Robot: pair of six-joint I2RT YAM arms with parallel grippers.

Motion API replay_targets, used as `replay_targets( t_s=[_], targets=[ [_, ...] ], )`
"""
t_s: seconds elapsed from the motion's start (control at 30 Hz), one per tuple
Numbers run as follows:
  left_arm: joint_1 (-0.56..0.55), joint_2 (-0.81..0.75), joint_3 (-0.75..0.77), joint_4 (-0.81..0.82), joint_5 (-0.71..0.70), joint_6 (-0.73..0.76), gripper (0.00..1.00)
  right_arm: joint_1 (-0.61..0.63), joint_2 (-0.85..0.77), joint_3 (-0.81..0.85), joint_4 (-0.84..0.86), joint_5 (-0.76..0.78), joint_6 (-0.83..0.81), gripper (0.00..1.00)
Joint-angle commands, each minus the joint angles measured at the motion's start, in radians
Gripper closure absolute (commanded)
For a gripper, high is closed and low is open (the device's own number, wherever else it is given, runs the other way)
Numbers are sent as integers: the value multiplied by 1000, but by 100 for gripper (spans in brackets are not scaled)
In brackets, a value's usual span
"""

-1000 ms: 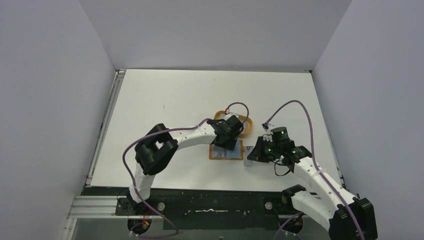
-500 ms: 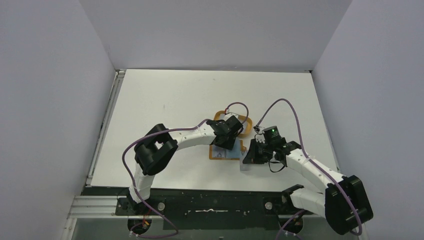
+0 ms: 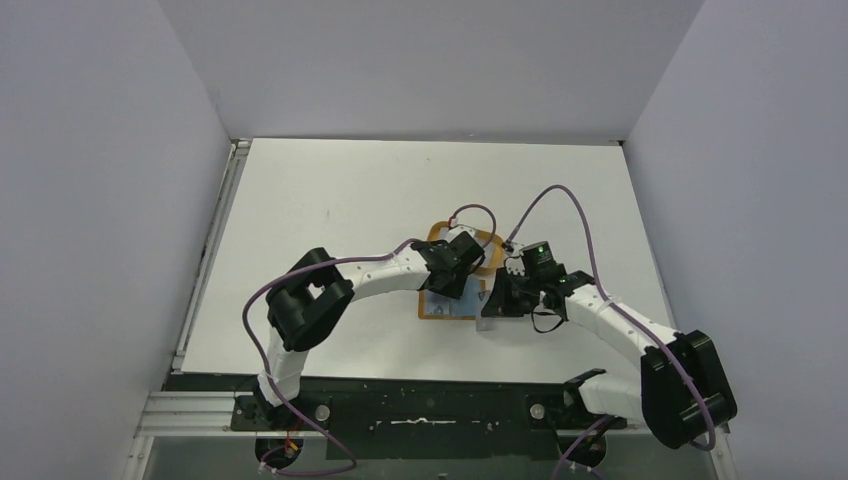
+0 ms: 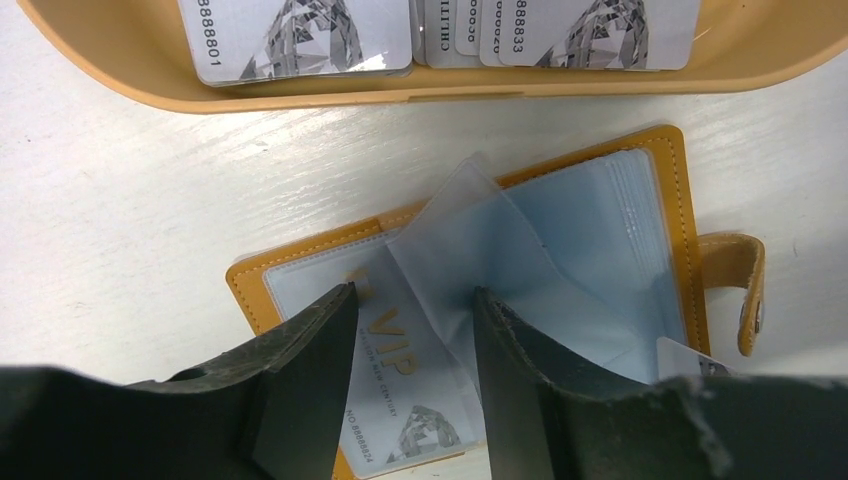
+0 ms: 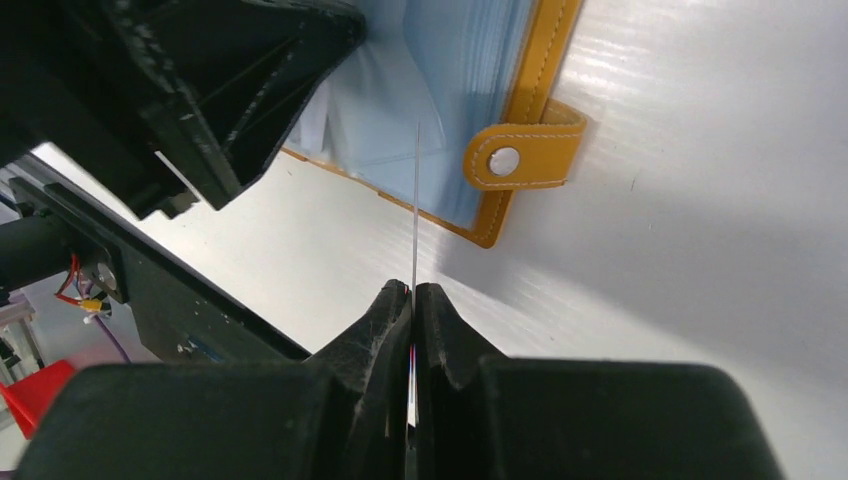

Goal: Put the credit cards into the card holder
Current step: Turn over the card slot in the card holder.

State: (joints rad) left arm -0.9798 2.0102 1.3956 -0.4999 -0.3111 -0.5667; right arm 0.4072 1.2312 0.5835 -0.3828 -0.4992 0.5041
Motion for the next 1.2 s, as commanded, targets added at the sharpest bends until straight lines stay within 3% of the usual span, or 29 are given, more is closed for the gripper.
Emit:
replay_targets(
  t_s=[0.0, 0.4, 1.17],
  targets=[
    [6, 4, -36, -16, 20, 0, 59, -3, -39, 59, 40, 23, -30, 100],
    [10, 6, -37, -13, 18, 4, 73, -25, 129, 128, 46, -19, -67, 100],
    [15, 4, -38, -3, 18, 5, 88, -31, 108, 62, 54, -30, -49, 100]
  ],
)
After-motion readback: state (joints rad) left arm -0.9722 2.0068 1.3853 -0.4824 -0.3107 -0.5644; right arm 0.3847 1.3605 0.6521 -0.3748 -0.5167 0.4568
